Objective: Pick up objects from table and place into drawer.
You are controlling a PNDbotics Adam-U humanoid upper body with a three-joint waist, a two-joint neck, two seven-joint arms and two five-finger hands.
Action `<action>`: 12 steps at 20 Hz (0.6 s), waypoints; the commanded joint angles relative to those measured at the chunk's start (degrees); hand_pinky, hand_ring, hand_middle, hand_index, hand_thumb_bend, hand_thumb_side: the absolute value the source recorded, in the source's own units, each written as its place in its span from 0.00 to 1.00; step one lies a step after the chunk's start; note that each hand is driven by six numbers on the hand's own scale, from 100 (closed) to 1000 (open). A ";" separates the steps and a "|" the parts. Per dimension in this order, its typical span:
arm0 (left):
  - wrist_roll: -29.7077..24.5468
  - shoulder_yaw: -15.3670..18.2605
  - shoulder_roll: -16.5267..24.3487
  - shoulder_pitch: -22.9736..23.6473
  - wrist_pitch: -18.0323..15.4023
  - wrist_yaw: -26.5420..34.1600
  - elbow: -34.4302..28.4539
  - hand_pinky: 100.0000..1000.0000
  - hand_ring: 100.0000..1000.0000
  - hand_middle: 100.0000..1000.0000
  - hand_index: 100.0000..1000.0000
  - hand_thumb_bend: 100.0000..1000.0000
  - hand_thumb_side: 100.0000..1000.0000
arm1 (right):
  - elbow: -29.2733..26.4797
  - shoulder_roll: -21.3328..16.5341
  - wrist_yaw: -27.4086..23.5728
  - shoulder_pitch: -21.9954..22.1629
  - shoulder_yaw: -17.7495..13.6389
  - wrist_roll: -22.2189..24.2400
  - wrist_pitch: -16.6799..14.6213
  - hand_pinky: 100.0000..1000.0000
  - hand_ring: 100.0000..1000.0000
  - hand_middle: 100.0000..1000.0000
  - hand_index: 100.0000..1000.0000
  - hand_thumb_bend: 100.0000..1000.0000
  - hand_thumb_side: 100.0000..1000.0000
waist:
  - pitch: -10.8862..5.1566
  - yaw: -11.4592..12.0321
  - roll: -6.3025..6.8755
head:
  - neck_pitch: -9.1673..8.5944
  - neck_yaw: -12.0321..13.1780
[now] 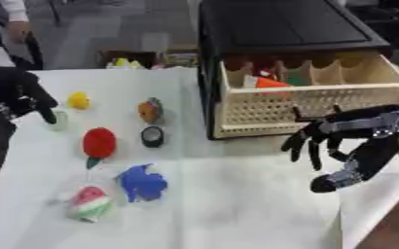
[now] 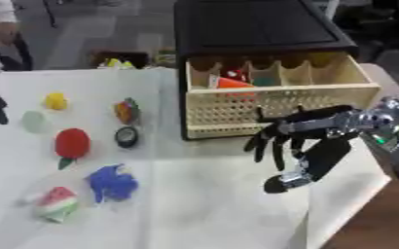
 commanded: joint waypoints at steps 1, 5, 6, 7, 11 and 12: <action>-0.33 0.41 0.14 -0.58 -0.16 -0.26 -0.72 0.36 0.48 0.44 0.60 0.00 0.84 | 0.17 -0.66 0.53 -1.42 -0.87 -0.14 -0.31 0.11 0.54 0.72 0.93 0.44 0.53 | -0.58 0.23 -0.06 | -0.77 -0.29; -0.53 0.40 0.02 -0.60 -0.11 -0.34 -0.72 0.36 0.48 0.44 0.60 0.00 0.85 | 0.53 -0.48 0.64 -1.96 -1.17 -0.14 -0.40 0.10 0.54 0.72 0.93 0.46 0.53 | -0.33 0.50 -0.07 | -1.12 -0.45; -0.59 0.39 0.01 -0.62 -0.11 -0.36 -0.72 0.36 0.48 0.44 0.60 0.00 0.84 | 0.65 -0.43 0.68 -2.09 -1.29 -0.14 -0.37 0.10 0.54 0.71 0.93 0.47 0.53 | -0.27 0.56 -0.06 | -1.19 -0.48; -0.63 0.38 0.03 -0.65 -0.13 -0.36 -0.72 0.36 0.48 0.44 0.60 0.00 0.84 | 0.77 -0.38 0.72 -2.22 -1.41 -0.14 -0.33 0.10 0.54 0.71 0.93 0.47 0.53 | -0.23 0.62 -0.06 | -1.26 -0.50; -0.74 0.38 -0.17 -0.72 -0.07 -0.29 -0.72 0.37 0.48 0.44 0.60 0.00 0.85 | 1.47 -0.09 1.13 -2.93 -1.65 -0.14 -0.13 0.10 0.54 0.71 0.92 0.48 0.53 | -0.16 0.87 -0.04 | -1.49 -0.60; -0.80 0.35 -0.32 -0.76 0.06 -0.29 -0.72 0.37 0.48 0.44 0.60 0.00 0.85 | 1.73 -0.01 1.32 -3.15 -1.56 -0.14 -0.11 0.10 0.54 0.71 0.92 0.48 0.53 | -0.13 1.00 -0.04 | -1.58 -0.64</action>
